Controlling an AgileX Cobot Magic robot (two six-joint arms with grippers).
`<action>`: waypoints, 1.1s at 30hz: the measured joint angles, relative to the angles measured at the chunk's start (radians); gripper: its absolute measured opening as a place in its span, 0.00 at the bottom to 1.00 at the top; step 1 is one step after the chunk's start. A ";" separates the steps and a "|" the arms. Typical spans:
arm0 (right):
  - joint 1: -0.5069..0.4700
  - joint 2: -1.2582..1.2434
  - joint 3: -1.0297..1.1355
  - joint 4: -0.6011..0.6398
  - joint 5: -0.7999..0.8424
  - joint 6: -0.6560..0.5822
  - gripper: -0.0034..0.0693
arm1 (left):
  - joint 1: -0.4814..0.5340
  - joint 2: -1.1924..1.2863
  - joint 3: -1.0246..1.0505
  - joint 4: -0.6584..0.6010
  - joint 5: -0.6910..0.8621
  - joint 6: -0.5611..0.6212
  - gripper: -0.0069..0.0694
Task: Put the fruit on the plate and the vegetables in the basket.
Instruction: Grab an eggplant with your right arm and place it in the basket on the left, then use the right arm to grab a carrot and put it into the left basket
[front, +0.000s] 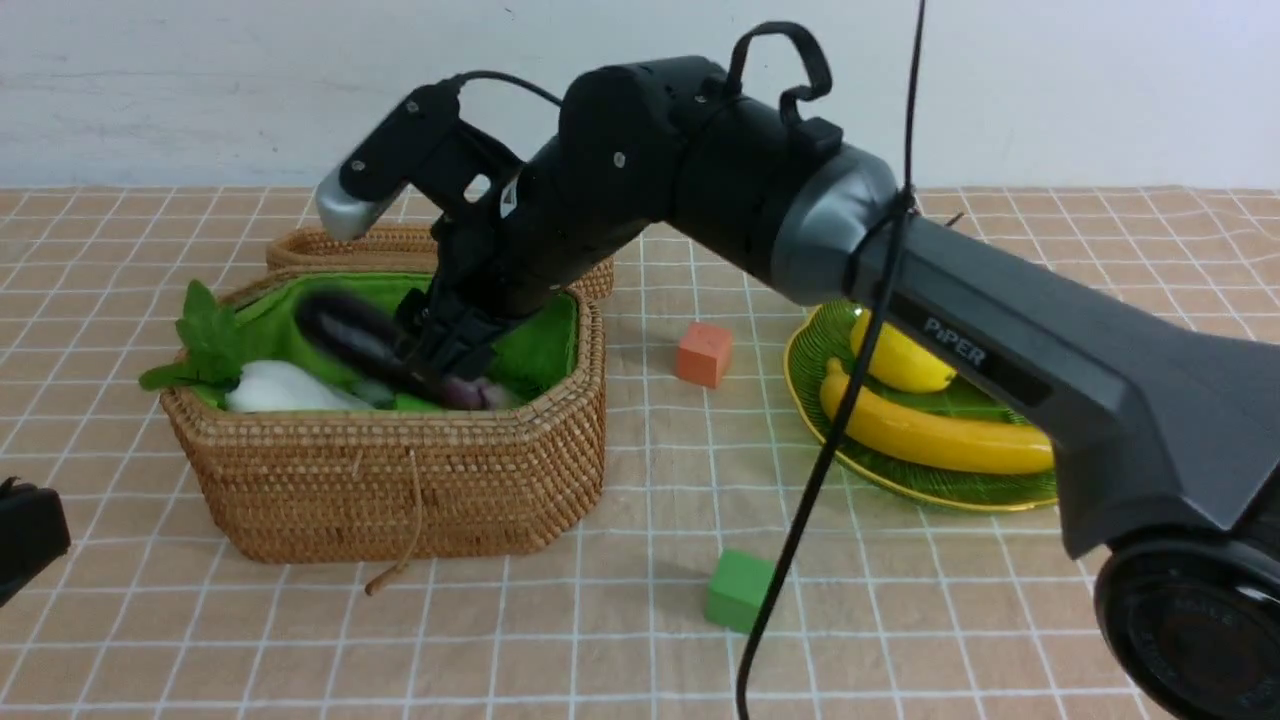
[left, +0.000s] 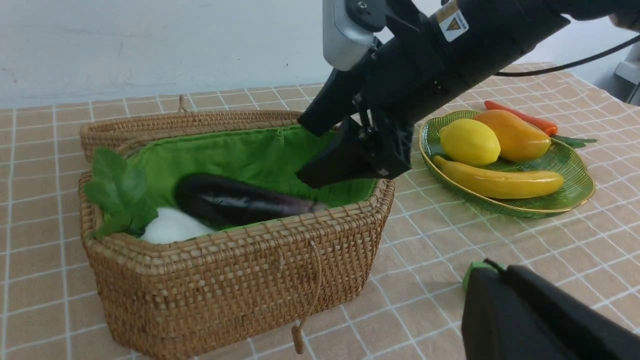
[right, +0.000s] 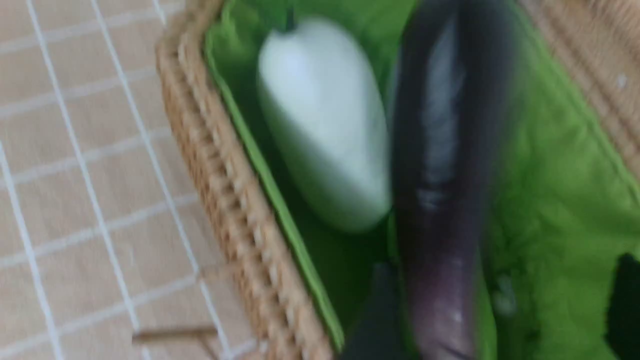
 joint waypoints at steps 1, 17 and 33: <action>0.000 -0.012 -0.009 -0.024 0.038 0.014 0.94 | 0.000 0.000 0.000 0.002 -0.002 0.000 0.07; -0.438 -0.440 0.235 -0.476 0.349 0.427 0.35 | 0.000 0.000 0.000 -0.002 -0.244 0.000 0.07; -0.927 -0.028 0.282 0.116 -0.081 0.343 0.81 | 0.000 0.000 0.000 -0.002 -0.177 0.000 0.07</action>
